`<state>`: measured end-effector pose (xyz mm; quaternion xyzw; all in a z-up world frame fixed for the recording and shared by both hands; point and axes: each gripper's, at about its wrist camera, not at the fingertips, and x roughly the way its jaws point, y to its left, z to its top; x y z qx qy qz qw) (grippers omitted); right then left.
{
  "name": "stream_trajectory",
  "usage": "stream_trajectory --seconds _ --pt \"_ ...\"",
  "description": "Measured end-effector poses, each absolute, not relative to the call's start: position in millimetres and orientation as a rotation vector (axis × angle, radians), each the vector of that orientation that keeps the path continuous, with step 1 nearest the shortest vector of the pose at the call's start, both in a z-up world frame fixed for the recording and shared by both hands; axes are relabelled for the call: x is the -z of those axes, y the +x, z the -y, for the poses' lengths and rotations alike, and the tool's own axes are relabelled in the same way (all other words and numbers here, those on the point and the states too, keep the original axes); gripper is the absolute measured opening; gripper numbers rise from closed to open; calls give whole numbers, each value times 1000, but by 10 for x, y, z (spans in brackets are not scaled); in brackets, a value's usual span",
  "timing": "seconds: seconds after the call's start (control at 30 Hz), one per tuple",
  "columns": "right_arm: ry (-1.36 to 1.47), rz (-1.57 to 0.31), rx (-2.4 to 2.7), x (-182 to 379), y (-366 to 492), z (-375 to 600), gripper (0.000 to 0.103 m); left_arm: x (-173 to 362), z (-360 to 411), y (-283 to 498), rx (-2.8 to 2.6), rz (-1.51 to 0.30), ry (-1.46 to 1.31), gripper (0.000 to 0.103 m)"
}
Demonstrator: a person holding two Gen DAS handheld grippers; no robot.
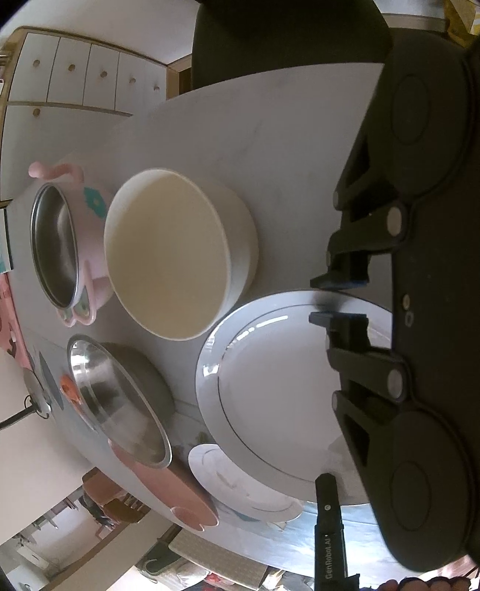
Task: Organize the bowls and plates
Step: 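Lift the large white plate with both grippers and carry it toward the table edge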
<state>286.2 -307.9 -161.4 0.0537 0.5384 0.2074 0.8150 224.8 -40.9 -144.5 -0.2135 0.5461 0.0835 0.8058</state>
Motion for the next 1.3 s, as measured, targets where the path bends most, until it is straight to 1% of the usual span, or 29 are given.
stream_trajectory --seconds 0.37,0.43,0.6,0.7,1.0,1.3 --pt "131 -1172 -465 1593 2723 3095 11 1394 467 2066 -186 -1149 -401 11" --pt "127 -1165 -477 1555 2654 3072 10 1371 457 1985 -198 -1139 -390 8" --pt "85 -1141 -494 1474 2481 2929 9 1364 309 1812 -205 -1124 -414 7" --pt "106 -1149 -504 1471 2408 2869 8 1355 202 1707 -208 -1117 -430 7" --pt "95 -1176 -566 1447 2149 2448 7 1307 -309 1277 -214 -1107 -462 7" --pt "45 -1194 -650 1503 1869 1647 7 1247 -1040 829 -278 -1101 -464 7"
